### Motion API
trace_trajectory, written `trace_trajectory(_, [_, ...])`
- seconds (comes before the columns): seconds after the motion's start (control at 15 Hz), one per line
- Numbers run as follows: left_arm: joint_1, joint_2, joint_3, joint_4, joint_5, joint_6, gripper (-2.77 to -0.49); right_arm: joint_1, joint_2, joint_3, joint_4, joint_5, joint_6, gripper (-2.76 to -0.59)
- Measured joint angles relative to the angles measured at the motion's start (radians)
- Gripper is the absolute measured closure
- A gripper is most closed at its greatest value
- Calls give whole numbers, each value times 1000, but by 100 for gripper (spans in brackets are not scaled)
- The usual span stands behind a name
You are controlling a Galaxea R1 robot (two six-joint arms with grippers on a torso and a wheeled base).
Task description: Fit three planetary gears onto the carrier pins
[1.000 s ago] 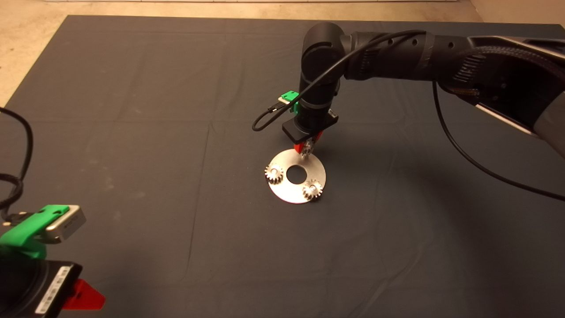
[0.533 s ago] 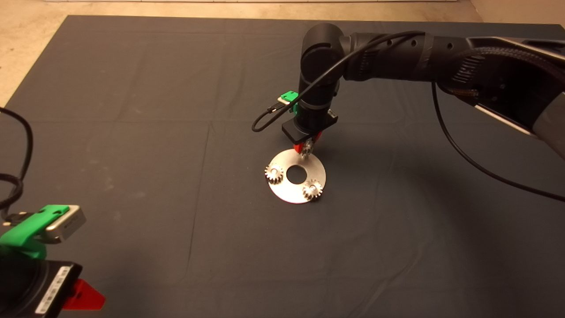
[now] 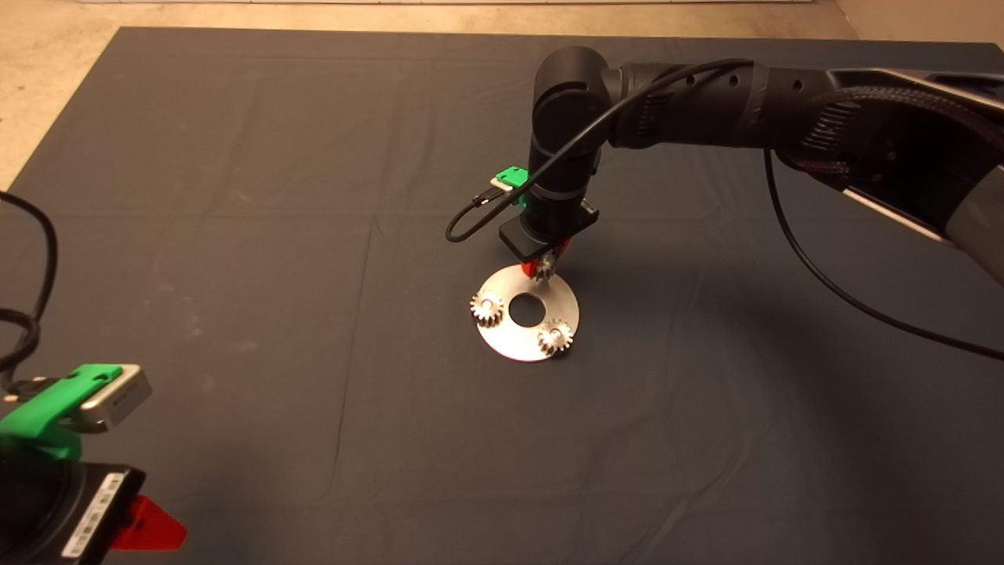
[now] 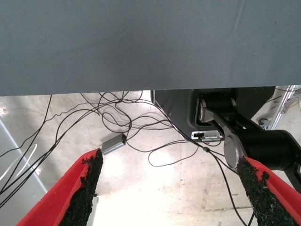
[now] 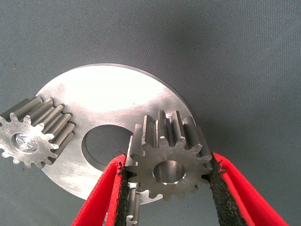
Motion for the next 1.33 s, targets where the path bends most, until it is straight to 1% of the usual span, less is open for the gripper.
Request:
trace_trajectory(0.87, [0,-6,0,-1,0,0,-204,0,-3,3,0,0,0,-107])
trace_trajectory(1.2, [0,-6,0,-1,0,0,-204,0,-17,4,0,11,-1,-106])
trace_trajectory(1.33, [0,-6,0,-1,0,0,-204,0,-17,6,0,11,0,-106])
